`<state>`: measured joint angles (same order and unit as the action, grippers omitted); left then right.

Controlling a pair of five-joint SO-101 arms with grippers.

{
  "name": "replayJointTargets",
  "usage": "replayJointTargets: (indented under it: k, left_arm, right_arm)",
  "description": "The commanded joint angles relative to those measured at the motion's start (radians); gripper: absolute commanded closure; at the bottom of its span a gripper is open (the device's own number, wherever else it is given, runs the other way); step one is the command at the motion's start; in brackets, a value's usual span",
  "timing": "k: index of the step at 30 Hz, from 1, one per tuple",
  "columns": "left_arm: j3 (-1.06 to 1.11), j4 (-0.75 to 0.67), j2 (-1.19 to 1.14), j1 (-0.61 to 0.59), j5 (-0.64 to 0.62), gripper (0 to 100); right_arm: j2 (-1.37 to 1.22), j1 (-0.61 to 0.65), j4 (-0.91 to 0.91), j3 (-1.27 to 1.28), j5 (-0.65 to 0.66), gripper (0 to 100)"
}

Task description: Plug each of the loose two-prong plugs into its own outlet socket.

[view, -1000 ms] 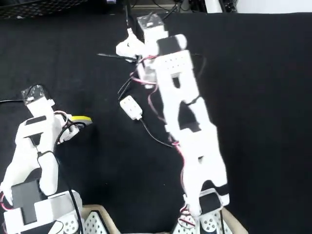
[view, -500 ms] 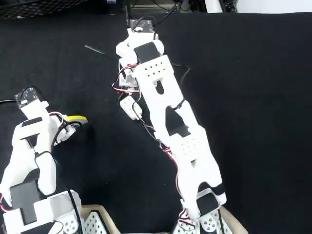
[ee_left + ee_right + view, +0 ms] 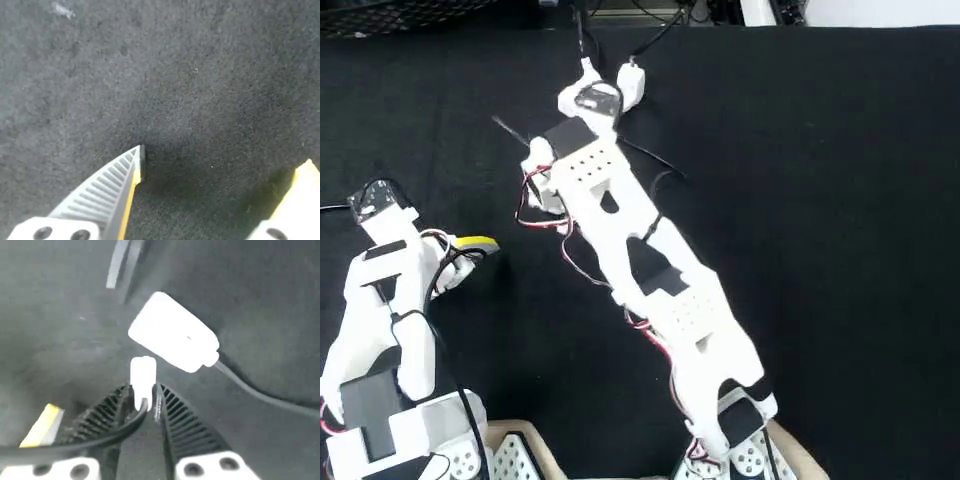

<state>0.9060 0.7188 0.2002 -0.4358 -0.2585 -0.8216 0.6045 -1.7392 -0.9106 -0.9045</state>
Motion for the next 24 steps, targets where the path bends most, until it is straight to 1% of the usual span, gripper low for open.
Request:
replayJointTargets:
  k: [1, 7, 12, 17, 21, 24]
  left_arm:
    - [-0.010, -0.005, 0.035, -0.016, -0.009, 55]
    - [-0.010, -0.005, 0.035, -0.015, -0.009, 55]
    - [-0.010, -0.005, 0.035, -0.013, -0.009, 55]
    - [-0.010, -0.005, 0.035, -0.010, -0.009, 55]
    - [-0.010, -0.005, 0.035, -0.010, -0.009, 55]
    - [-0.010, -0.005, 0.035, -0.010, -0.009, 55]
  right_arm:
    - [0.067, -0.008, -0.021, 0.021, -0.101, 98.6]
    - [0.067, -0.012, -0.021, -0.076, -0.106, 98.6]
    - [0.065, -0.029, -0.021, -0.094, -0.107, 98.6]
    - [0.064, -0.074, -0.021, -0.104, -0.109, 98.6]
    - [0.065, -0.114, -0.021, -0.105, -0.152, 98.6]
    - [0.062, -0.120, -0.021, -0.104, -0.172, 98.6]
